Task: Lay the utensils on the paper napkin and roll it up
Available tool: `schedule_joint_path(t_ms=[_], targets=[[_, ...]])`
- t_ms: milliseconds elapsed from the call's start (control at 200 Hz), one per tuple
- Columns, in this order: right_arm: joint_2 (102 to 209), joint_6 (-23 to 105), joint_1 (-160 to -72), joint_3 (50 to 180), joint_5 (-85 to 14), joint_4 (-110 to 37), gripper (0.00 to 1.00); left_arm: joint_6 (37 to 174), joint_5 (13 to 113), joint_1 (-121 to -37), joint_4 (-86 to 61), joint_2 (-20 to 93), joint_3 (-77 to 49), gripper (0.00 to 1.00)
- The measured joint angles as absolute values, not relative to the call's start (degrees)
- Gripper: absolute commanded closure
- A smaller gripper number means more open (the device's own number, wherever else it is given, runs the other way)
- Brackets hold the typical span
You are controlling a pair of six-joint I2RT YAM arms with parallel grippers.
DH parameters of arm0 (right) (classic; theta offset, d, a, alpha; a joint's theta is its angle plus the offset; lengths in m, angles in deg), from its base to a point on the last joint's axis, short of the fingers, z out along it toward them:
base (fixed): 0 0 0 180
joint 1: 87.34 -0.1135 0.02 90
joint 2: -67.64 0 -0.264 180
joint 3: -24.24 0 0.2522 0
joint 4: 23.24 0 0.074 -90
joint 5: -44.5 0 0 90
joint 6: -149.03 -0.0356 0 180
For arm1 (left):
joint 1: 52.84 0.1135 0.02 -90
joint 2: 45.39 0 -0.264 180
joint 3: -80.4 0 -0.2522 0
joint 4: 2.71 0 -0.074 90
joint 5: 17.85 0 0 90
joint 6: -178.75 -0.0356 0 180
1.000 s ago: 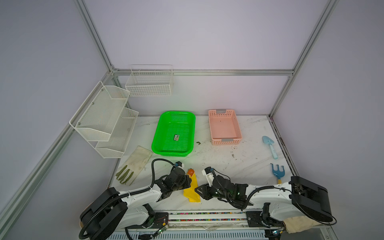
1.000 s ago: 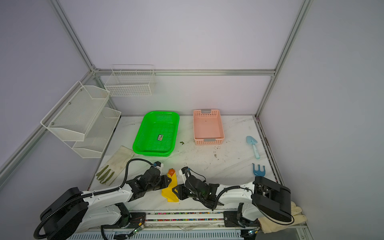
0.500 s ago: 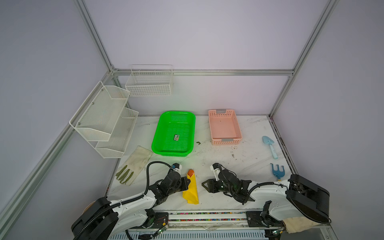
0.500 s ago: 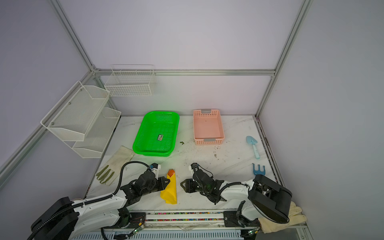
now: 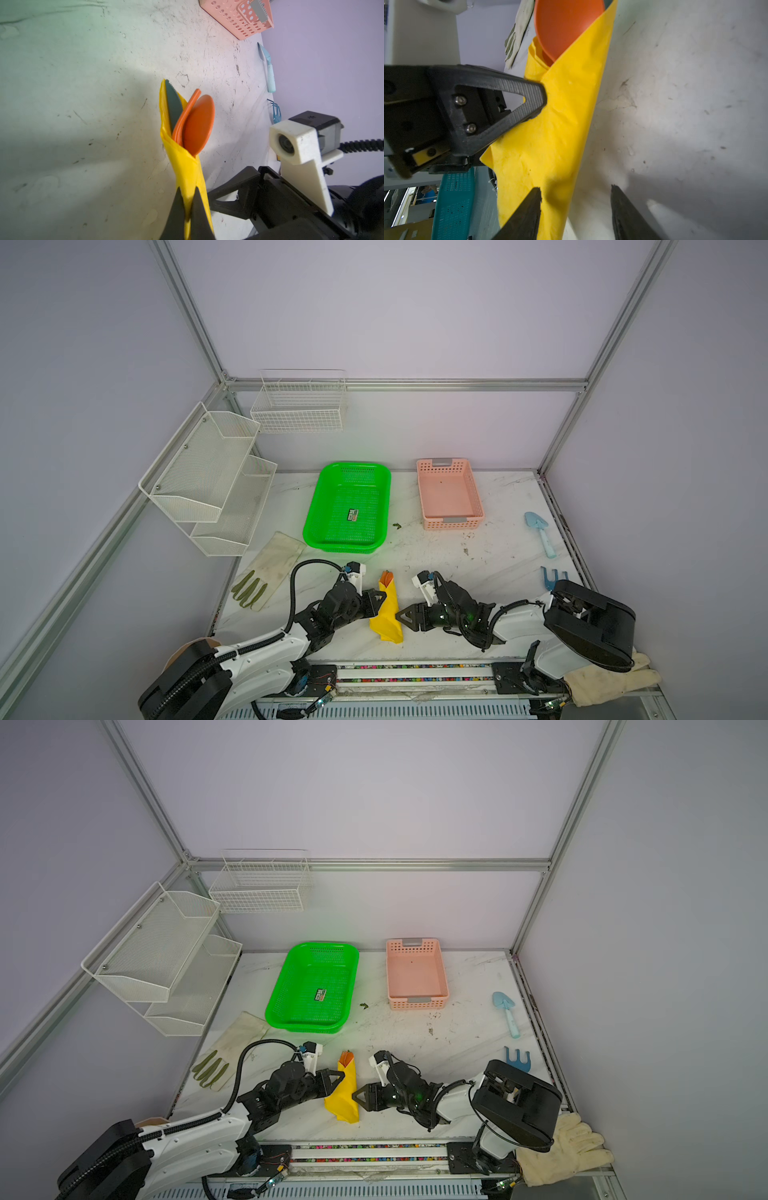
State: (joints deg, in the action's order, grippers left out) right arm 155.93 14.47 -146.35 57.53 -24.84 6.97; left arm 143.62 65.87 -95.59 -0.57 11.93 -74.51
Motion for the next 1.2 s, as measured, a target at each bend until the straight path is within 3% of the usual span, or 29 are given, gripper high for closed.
schedule_joint_path(t_ms=[335,750,1195], targets=[[156.59,13.01,-146.10,56.24,-20.75,16.41,0.40,143.66,64.10,-95.43,3.13,11.93,-75.32,1.00],[158.51,11.28,-145.43,56.26,-18.87,22.92,0.44,144.25,62.92,-95.32,6.60,10.70,-75.47,1.00],[157.74,11.06,-142.32,55.12,-17.23,24.28,0.38,144.30,62.33,-95.28,6.56,8.13,-75.47,1.00]])
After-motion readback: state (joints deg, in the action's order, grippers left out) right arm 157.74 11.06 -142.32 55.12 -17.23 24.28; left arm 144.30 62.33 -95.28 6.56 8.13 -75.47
